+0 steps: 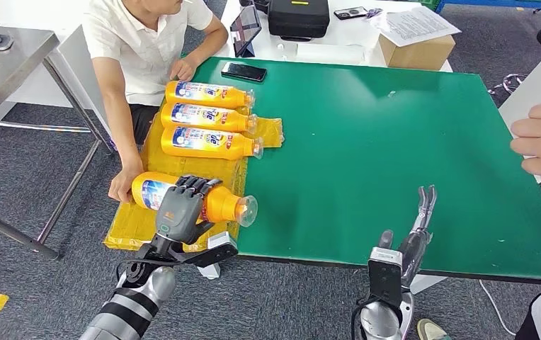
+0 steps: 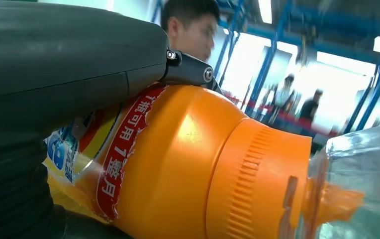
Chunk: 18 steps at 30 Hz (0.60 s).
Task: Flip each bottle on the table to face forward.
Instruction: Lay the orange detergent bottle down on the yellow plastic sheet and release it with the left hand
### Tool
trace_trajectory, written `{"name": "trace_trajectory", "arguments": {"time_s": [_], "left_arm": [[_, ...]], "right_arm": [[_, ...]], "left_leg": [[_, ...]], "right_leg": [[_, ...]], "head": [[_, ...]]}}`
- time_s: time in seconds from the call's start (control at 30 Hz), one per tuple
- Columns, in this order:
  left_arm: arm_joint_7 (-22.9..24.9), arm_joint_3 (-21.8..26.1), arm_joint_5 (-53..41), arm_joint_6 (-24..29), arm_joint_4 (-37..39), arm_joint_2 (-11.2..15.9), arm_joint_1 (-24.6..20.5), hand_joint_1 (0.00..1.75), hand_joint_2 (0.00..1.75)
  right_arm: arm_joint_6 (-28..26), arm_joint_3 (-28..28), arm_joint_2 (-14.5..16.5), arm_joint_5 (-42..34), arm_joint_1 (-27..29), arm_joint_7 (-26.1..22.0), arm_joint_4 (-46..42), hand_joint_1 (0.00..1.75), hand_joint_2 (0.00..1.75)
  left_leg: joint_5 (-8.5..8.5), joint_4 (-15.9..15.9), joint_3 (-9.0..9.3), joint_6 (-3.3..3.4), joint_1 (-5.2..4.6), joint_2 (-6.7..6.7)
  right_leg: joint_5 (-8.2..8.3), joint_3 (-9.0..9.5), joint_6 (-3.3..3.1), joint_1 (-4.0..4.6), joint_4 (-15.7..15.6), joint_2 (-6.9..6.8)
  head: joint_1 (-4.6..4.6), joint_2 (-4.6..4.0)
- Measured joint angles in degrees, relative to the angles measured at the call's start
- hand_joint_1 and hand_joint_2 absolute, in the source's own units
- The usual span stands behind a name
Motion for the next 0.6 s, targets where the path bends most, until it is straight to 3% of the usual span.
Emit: {"name": "trace_trajectory", "arguments": {"time_s": [0.13, 0.3, 0.47, 0.57, 0.6], "left_arm": [[2.65, -1.08, -2.70, -3.03, 6.23, 0.66, -3.01, 1.75, 1.75], [2.84, -0.10, 5.97, -15.03, 11.77, 0.43, -6.80, 1.75, 1.75], [2.83, 1.13, 9.06, -18.57, 14.75, -0.14, -9.93, 1.34, 1.75], [3.23, 1.79, 10.33, -19.83, 16.74, -0.47, -11.69, 1.26, 1.75], [3.41, 1.96, 10.55, -20.12, 17.37, -0.57, -12.15, 1.15, 1.75]], "right_arm": [[0.00, 1.32, -0.49, -2.43, -0.02, 0.01, 0.76, 0.00, 0.00], [0.00, 3.72, -1.80, -4.95, -0.08, 0.01, 2.34, 0.00, 0.00], [0.00, 5.09, -2.59, -5.27, -0.29, 0.01, 3.55, 0.00, 0.00], [0.00, 5.85, -2.98, -5.31, -0.57, 0.00, 4.47, 0.00, 0.00], [0.00, 6.08, -3.08, -5.34, -0.66, 0.00, 4.78, 0.00, 0.00]], "left_leg": [[0.00, 0.00, -0.01, -0.01, 0.01, -0.01], [-0.01, 0.00, -0.01, -0.02, 0.01, -0.07], [0.00, -0.01, 0.12, -0.03, 0.00, -0.10], [0.05, -0.02, 0.25, -0.03, 0.01, -0.12], [0.06, -0.02, 0.31, -0.03, 0.01, -0.12]], "right_leg": [[-0.01, -0.02, 0.00, 0.00, 0.02, 0.00], [-0.03, 0.02, 0.00, 0.00, 0.01, -0.04], [-0.03, 0.14, -0.02, 0.00, 0.01, -0.07], [-0.03, 0.27, -0.02, 0.00, 0.01, -0.08], [-0.03, 0.33, -0.03, 0.00, 0.02, -0.08]], "head": [[-0.02, 0.00], [0.00, 0.00], [-0.01, 0.00], [0.00, 0.00], [0.00, 0.00]]}}
